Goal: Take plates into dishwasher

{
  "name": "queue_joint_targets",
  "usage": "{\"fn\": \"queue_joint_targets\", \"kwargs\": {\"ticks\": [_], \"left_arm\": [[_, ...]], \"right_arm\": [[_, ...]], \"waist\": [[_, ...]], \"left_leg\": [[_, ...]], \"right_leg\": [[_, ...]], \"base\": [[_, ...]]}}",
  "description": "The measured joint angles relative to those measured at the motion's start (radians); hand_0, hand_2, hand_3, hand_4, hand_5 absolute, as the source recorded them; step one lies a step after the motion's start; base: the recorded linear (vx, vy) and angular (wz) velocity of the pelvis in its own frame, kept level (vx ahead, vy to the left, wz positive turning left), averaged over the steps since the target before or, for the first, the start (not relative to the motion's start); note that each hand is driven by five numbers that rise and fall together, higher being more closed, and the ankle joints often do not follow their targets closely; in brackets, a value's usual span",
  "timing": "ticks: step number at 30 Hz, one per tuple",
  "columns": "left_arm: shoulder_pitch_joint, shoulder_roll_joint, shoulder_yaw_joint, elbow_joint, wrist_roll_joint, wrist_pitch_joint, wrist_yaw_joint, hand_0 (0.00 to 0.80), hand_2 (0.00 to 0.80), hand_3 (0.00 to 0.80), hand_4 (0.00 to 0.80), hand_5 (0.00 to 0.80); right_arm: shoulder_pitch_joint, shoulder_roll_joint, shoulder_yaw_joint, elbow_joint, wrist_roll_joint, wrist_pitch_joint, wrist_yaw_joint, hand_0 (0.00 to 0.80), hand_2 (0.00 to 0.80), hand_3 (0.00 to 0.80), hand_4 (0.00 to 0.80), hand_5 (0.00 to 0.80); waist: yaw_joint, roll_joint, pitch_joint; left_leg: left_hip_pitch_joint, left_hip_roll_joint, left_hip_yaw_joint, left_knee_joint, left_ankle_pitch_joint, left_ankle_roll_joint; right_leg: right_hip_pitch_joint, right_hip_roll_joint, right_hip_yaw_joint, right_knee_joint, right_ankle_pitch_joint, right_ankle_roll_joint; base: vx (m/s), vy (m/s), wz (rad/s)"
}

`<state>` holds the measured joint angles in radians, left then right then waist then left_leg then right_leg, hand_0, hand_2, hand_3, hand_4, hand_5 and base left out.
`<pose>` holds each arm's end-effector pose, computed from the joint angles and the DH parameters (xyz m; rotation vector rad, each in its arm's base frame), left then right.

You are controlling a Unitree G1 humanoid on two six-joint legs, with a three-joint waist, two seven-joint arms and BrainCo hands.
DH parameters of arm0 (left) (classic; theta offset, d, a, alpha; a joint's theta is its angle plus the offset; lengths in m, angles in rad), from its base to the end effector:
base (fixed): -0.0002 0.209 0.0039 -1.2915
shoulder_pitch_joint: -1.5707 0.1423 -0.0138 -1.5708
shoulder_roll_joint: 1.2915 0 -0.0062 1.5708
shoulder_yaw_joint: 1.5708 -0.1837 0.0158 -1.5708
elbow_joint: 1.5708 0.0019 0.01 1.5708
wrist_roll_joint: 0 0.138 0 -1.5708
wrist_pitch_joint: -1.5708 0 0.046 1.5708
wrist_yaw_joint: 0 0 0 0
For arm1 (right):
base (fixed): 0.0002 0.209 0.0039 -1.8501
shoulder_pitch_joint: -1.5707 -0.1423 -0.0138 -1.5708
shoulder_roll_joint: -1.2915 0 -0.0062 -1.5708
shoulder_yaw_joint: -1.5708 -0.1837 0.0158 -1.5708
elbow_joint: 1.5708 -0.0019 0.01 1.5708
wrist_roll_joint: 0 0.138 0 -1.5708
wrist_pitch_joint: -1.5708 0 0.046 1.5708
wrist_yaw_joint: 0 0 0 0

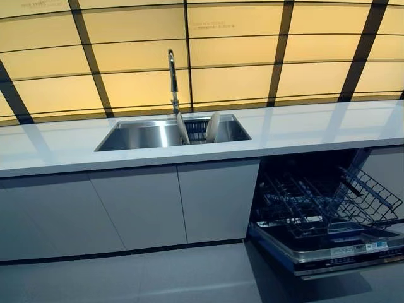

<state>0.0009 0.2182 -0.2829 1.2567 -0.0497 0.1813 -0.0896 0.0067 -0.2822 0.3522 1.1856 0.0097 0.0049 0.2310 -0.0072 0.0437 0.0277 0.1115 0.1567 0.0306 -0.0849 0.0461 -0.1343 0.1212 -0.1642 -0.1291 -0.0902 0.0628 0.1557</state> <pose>0.0568 0.2118 -0.1218 0.2700 1.4689 -0.1199 0.0729 -0.2231 -0.1144 -0.3031 1.2753 0.3332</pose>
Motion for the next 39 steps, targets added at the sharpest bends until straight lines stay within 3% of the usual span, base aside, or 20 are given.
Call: {"fn": "queue_joint_targets", "kwargs": {"ticks": [13,19,23,26,31,35,39], "left_arm": [[0.0,0.0,0.0,0.0,0.0,-0.002,0.0,0.0,0.0,0.0,0.0,0.0],[0.002,0.0,0.0,-0.001,0.0,-0.003,0.0,0.0,0.0,0.0,0.0,0.0],[0.023,0.007,0.0,-0.032,0.0,-0.002,-0.001,0.0,0.0,0.0,0.0,0.0],[0.049,0.021,0.002,-0.076,0.012,-0.003,-0.012,0.0,0.0,0.0,0.0,0.0],[0.064,0.039,0.008,-0.103,0.036,-0.02,-0.023,0.0,0.0,0.0,0.0,0.0],[0.064,0.044,0.01,-0.101,0.036,-0.029,-0.024,0.0,0.0,0.0,0.0,0.0],[0.052,0.044,0.01,-0.095,0.036,-0.028,-0.024,0.0,0.0,0.0,0.0,0.0]], "right_arm": [[-0.002,-0.003,0.002,0.0,-0.033,-0.003,-0.057,0.0,0.0,0.0,0.0,0.0],[-0.004,-0.015,0.018,-0.051,-0.037,-0.093,-0.038,0.0,0.0,0.0,0.0,0.0],[-0.006,-0.065,0.062,-0.259,-0.034,-0.114,0.049,0.0,0.0,0.0,0.0,0.0],[-0.013,-0.146,0.091,-0.556,-0.011,-0.098,0.181,0.0,0.0,0.0,0.0,0.0],[-0.074,-0.307,0.089,-0.906,0.118,-0.049,0.343,0.0,0.0,0.0,0.0,0.0],[-0.164,-0.335,0.038,-1.067,0.247,0.014,0.366,0.0,0.0,0.0,0.0,0.0],[-0.325,-0.323,-0.006,-1.112,0.359,0.035,0.334,0.0,0.0,0.0,0.0,0.0]], "waist": [[0.0,0.001,0.0],[0.0,0.001,0.0],[0.002,-0.002,0.002],[0.003,-0.006,0.003],[0.022,-0.015,0.005],[0.02,-0.021,0.006],[0.022,-0.022,0.005]], "left_leg": [[-0.001,0.0,0.0,0.0,0.0,0.0],[-0.001,0.0,-0.001,0.0,0.0,0.0],[-0.002,0.0,-0.002,0.0,0.0,0.0],[-0.002,0.0,-0.003,0.0,0.001,0.0],[-0.003,-0.001,-0.007,0.001,0.004,0.002],[-0.004,-0.001,-0.006,0.0,0.005,0.0],[-0.004,-0.001,-0.006,0.0,0.006,-0.001]], "right_leg": [[-0.001,0.0,0.0,0.0,0.0,0.0],[0.0,0.0,-0.002,0.0,0.0,0.0],[0.0,0.0,-0.003,0.0,0.0,0.0],[0.0,0.0,-0.005,0.0,0.0,0.0],[-0.002,0.0,-0.01,0.0,0.0,0.0],[-0.004,0.0,-0.009,0.0,0.0,0.001],[-0.002,0.0,-0.008,0.0,0.001,0.002]], "base": [[0.0,0.0,0.0],[-0.002,-0.006,0.0],[-0.018,-0.037,0.0],[0.0,0.0,0.0],[-0.006,-0.002,0.02],[0.0,0.0,0.0],[-0.012,-0.046,0.0]]}}
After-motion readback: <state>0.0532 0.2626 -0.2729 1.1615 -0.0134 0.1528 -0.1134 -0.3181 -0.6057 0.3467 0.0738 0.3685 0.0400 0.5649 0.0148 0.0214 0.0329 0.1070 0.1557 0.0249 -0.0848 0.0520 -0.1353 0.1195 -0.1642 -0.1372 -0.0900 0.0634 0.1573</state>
